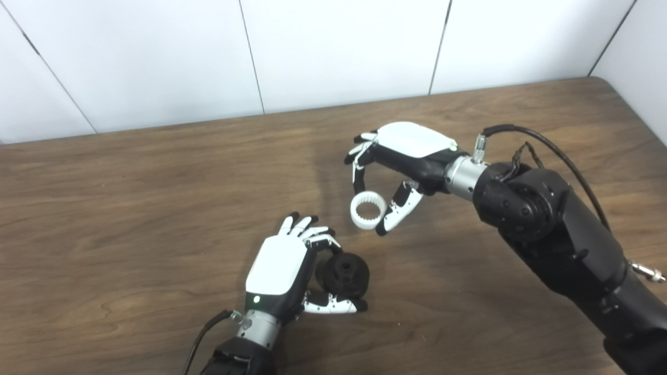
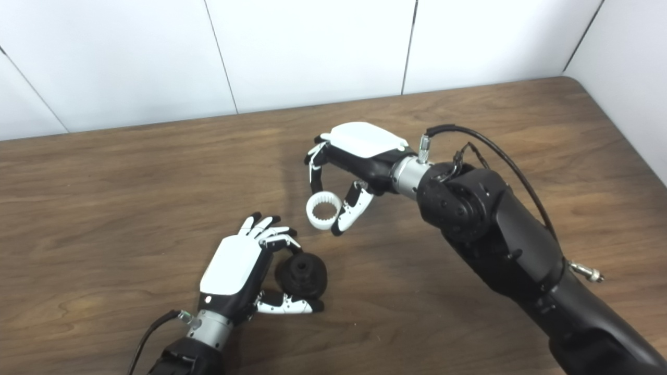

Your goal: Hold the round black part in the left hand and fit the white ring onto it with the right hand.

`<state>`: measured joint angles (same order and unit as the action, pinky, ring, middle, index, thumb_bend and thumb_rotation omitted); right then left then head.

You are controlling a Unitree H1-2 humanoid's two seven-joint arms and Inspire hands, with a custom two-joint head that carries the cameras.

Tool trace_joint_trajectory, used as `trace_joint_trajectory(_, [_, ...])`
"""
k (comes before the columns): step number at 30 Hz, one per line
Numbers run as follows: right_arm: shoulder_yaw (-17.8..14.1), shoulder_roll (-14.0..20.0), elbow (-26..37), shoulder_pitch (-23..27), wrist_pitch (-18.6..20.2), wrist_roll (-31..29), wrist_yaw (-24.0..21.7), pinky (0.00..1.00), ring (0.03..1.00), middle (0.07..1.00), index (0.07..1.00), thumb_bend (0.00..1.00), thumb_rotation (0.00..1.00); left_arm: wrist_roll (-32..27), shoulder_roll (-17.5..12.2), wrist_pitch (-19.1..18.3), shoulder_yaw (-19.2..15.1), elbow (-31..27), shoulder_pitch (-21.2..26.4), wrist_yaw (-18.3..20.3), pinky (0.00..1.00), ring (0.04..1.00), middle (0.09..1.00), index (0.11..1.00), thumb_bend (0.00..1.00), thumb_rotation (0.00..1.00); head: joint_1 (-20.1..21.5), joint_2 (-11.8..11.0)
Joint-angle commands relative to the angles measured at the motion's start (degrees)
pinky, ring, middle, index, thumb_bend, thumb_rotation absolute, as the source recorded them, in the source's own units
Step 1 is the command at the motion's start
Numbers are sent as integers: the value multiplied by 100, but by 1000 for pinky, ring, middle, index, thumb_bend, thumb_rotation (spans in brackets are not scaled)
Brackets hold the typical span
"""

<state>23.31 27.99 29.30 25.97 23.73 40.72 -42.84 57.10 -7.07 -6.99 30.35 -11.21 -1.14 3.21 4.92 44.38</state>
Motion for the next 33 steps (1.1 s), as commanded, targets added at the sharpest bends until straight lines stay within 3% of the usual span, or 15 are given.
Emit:
trace_joint_trajectory(1, [-89,-49,238,96,-52,-22,-13,994,970,838,483,525,137,90,-44,-140,106,295,-134,330,1000,914,786,483,525,55,1,2])
trace_joint_trajectory(33, [154,-335,307,-299,-319,82,-240,980,957,832,483,525,137,86,-29,-268,91,197,-58,516,1000,921,792,482,525,55,24,225])
